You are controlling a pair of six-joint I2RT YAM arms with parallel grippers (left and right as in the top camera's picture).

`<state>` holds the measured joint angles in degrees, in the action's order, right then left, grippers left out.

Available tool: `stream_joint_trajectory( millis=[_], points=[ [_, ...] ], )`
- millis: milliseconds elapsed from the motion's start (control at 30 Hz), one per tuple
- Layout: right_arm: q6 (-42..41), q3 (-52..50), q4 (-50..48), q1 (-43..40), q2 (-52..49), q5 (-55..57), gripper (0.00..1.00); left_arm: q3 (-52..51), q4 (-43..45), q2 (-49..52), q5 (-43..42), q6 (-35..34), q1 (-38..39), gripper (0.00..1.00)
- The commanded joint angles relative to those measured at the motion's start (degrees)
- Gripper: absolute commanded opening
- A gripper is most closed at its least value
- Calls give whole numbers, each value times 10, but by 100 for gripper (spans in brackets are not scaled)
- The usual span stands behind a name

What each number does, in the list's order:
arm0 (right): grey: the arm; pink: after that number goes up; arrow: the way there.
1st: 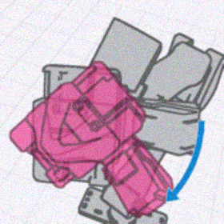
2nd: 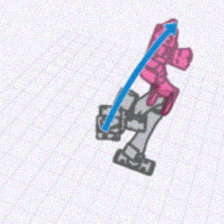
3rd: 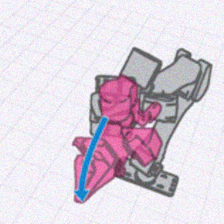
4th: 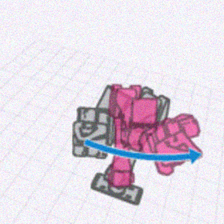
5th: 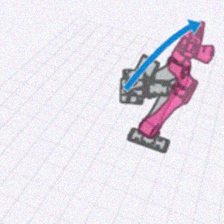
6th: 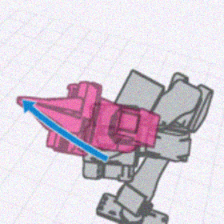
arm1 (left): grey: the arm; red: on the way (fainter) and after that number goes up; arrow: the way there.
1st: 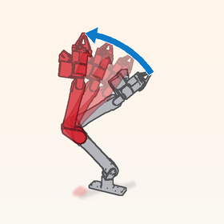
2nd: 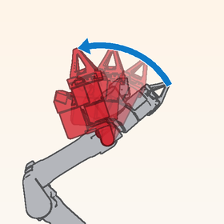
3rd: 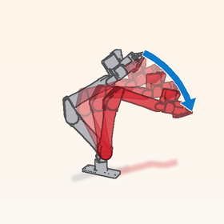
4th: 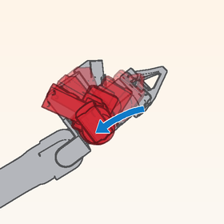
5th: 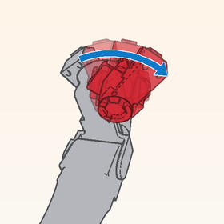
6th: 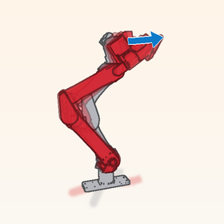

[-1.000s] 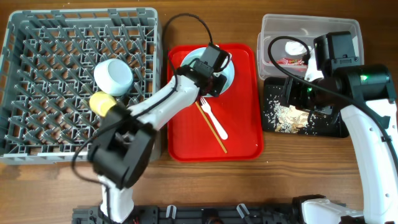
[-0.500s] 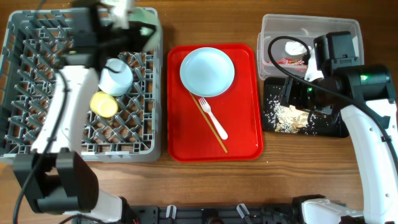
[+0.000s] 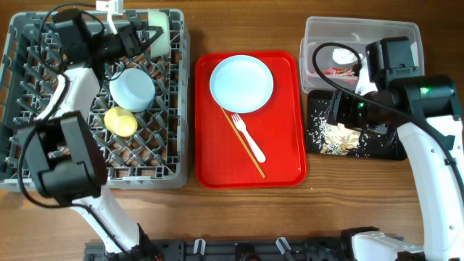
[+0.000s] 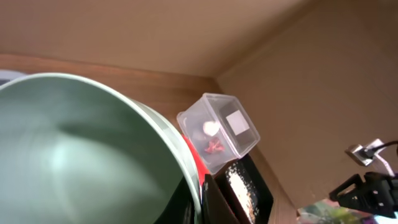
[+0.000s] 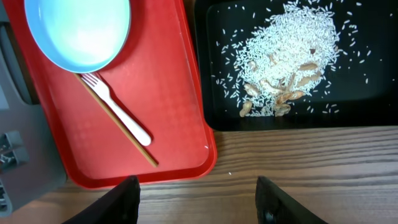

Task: Sort waste into correct bins and load items into the dishwasher rack
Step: 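Place green bowl upside down in the dish rack with left gripper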

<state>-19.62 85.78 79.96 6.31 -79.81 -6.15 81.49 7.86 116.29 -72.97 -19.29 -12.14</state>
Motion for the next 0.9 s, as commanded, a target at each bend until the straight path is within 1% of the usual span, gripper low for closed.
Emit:
stream_joint_trajectory(
  millis=[0, 200, 333, 433, 467, 500, 533, 567, 633, 733, 867],
  points=[
    [0, 9, 3, -1, 2, 2, 60, 3, 14, 27, -26, -39, -20, 4],
    [-1, 9, 3, -1, 2, 2, 60, 3, 13, 57, -40, -47, -45, 4],
    [-1, 9, 3, -1, 2, 2, 60, 3, 12, 60, -40, -52, -69, 4],
    [-1, 9, 3, -1, 2, 2, 60, 3, 3, 60, -40, -52, -101, 31],
    [-1, 9, 3, -1, 2, 2, 60, 3, 3, 60, -44, -55, -113, 49],
    [-1, 9, 3, -1, 2, 1, 60, 3, 3, 60, -48, -63, -125, 64],
    [-1, 9, 3, -1, 2, 2, 60, 3, 3, 60, -52, -77, -140, 91],
    [-2, 9, 3, -1, 2, 2, 60, 3, 3, 60, -61, -82, -150, 100],
    [-2, 9, 3, -1, 2, 1, 60, 3, 3, 58, -76, -85, -174, 100],
    [-1, 9, 3, -1, 2, -1, 60, 3, 5, 48, -76, -114, -203, 100],
    [-1, 9, 3, -1, 2, -1, 60, 3, 0, 7, -78, -134, -219, 100]
  ],
)
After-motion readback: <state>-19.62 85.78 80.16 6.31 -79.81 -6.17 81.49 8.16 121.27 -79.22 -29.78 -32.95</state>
